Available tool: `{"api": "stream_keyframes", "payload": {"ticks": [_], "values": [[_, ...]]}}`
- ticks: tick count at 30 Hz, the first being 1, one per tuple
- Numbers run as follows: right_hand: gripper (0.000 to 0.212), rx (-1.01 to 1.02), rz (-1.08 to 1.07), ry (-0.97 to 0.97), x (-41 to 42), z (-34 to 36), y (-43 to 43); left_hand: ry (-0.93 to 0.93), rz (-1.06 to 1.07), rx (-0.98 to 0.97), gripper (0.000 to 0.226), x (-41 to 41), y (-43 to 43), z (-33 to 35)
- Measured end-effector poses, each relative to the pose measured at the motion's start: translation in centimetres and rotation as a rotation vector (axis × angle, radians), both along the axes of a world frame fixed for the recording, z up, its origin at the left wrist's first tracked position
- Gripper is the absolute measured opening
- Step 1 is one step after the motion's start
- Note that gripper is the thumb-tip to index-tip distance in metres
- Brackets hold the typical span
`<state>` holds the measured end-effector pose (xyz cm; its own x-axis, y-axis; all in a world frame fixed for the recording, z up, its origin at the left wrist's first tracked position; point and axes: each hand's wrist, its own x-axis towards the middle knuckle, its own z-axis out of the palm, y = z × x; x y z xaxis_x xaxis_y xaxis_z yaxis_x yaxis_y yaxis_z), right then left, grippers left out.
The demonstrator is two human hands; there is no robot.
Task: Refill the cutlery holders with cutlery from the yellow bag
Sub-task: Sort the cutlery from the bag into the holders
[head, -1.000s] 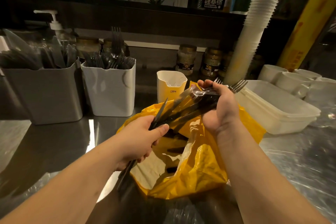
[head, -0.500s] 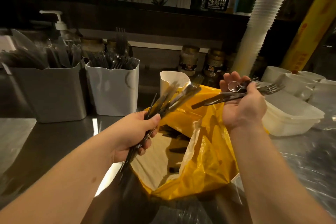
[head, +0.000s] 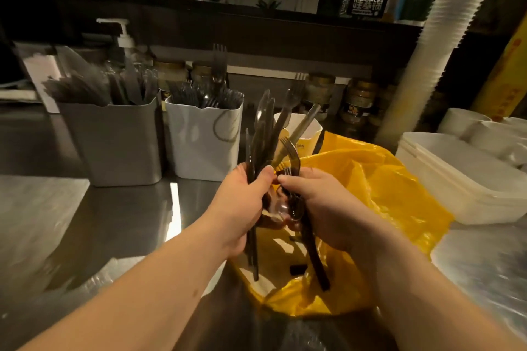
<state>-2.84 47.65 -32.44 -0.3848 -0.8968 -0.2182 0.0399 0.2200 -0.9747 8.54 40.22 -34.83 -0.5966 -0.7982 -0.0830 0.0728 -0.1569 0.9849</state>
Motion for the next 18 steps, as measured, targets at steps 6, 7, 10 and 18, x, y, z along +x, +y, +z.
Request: {"api": "stream_keyframes", "payload": {"ticks": [6, 7, 10, 18], "values": [[0.014, -0.100, -0.136, -0.071, 0.1, 0.0, -0.4, -0.003, 0.021, -0.131, 0.014, -0.4, 0.2, -0.7], [0.013, -0.091, -0.140, -0.067, 0.1, -0.1, -0.4, 0.007, 0.026, -0.150, 0.009, -0.4, 0.4, -0.7], [0.016, -0.091, -0.139, -0.076, 0.0, -0.2, -0.4, -0.004, 0.043, -0.199, 0.007, -0.7, 0.4, -1.0], [0.016, -0.124, -0.046, -0.139, -1.7, 0.3, 0.3, -0.002, 0.039, -0.209, 0.007, -0.6, 0.1, -0.7]]}}
